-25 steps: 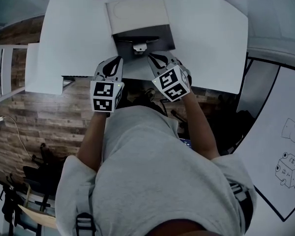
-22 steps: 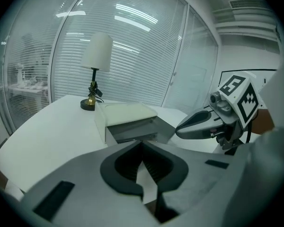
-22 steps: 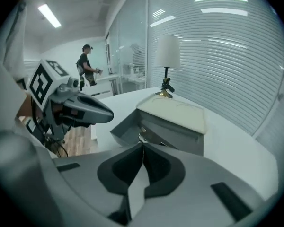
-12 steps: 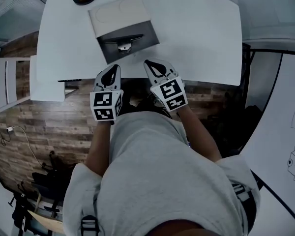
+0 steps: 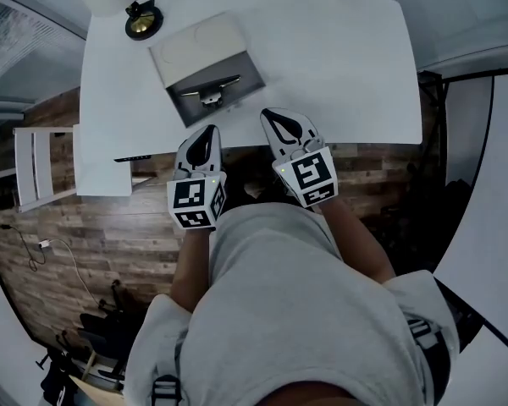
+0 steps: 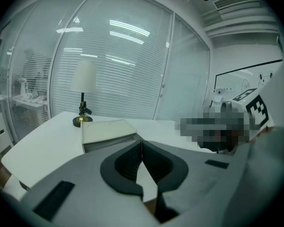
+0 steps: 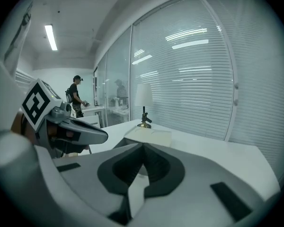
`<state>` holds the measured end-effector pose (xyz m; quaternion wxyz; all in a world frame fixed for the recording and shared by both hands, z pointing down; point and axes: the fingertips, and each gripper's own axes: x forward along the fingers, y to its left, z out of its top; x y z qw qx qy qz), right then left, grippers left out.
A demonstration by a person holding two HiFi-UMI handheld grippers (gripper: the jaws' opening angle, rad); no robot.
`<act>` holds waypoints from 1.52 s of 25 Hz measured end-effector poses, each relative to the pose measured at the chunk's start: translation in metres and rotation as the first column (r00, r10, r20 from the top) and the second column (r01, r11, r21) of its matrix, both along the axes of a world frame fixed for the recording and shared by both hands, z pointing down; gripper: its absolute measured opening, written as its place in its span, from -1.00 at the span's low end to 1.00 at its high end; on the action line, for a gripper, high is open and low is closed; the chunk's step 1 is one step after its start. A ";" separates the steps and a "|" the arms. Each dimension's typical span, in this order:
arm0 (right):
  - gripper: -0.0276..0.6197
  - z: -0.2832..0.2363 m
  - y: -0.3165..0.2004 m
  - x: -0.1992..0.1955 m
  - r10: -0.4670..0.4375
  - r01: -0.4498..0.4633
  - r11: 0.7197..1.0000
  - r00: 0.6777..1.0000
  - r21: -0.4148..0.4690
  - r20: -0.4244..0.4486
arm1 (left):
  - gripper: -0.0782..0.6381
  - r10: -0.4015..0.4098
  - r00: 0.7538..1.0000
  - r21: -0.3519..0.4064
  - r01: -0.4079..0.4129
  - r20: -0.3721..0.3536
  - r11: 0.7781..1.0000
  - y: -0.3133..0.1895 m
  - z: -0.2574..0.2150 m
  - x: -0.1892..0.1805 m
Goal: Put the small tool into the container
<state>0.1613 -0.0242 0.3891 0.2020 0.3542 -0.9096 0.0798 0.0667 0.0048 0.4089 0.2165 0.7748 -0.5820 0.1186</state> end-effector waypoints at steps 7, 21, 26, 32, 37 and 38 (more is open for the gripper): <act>-0.83 -0.060 -0.013 0.007 0.045 -0.057 0.989 0.995 0.137 0.092 | -0.71 -0.049 0.998 0.136 0.045 0.029 0.990 -0.011 -0.056 -0.007; -0.83 -0.136 -0.033 0.018 0.044 -0.092 0.958 0.983 0.271 0.179 | -0.71 -0.095 0.995 0.339 0.074 0.044 0.938 -0.028 -0.146 -0.004; -0.83 -0.132 -0.043 0.022 0.056 -0.101 0.958 0.984 0.269 0.170 | -0.71 -0.122 0.992 0.334 0.105 0.031 0.937 -0.033 -0.142 -0.013; -0.83 -0.134 -0.045 0.010 0.029 -0.079 0.959 0.983 0.273 0.180 | -0.71 -0.135 0.991 0.356 0.117 0.026 0.927 -0.036 -0.151 -0.017; -0.83 -0.135 -0.044 0.004 0.013 -0.061 0.960 0.984 0.272 0.175 | -0.71 -0.143 0.989 0.348 0.125 0.027 0.929 -0.032 -0.149 -0.021; -0.83 -0.135 -0.044 0.003 0.008 -0.056 0.960 0.985 0.273 0.174 | -0.71 -0.146 0.989 0.347 0.128 0.026 0.929 -0.032 -0.149 -0.022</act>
